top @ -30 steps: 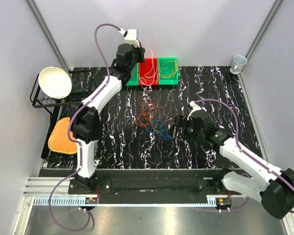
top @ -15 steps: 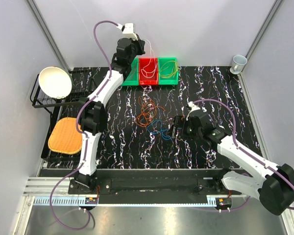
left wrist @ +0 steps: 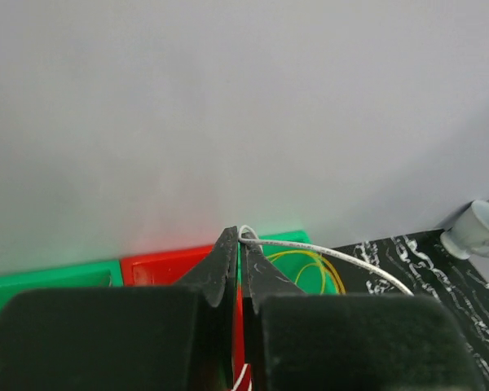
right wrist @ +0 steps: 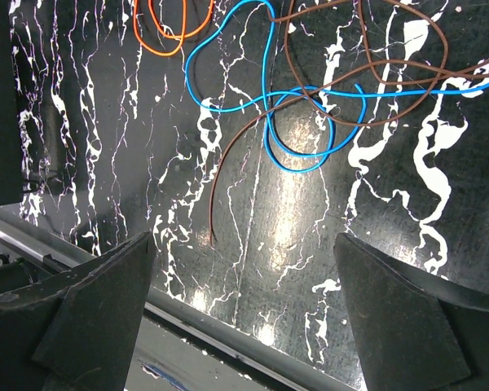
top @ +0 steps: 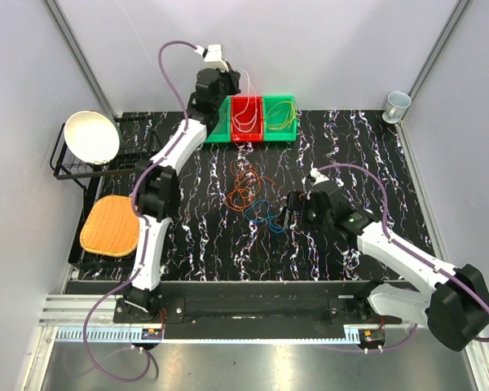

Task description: Untangle the cables

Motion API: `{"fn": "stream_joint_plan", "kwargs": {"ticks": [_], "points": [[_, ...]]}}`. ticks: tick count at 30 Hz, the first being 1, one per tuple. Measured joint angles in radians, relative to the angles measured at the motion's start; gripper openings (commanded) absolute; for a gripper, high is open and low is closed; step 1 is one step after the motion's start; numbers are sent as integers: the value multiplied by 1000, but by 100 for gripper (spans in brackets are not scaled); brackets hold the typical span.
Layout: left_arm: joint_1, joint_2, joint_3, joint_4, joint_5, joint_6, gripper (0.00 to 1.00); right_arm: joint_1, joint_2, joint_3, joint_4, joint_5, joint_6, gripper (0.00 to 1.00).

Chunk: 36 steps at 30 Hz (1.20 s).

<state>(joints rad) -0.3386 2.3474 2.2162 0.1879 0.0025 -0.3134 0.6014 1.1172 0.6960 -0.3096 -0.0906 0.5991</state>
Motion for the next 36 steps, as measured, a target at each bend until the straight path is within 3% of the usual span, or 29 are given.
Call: {"fn": "stream_joint_plan", "kwargs": {"ticks": [12,36], "points": [[20,243,27,-23,-39,-28,0,0,27,1,13,-8,2,96],[41,275,100,102,-96,-167,0,0,79,18,37,-32,27,96]]}}
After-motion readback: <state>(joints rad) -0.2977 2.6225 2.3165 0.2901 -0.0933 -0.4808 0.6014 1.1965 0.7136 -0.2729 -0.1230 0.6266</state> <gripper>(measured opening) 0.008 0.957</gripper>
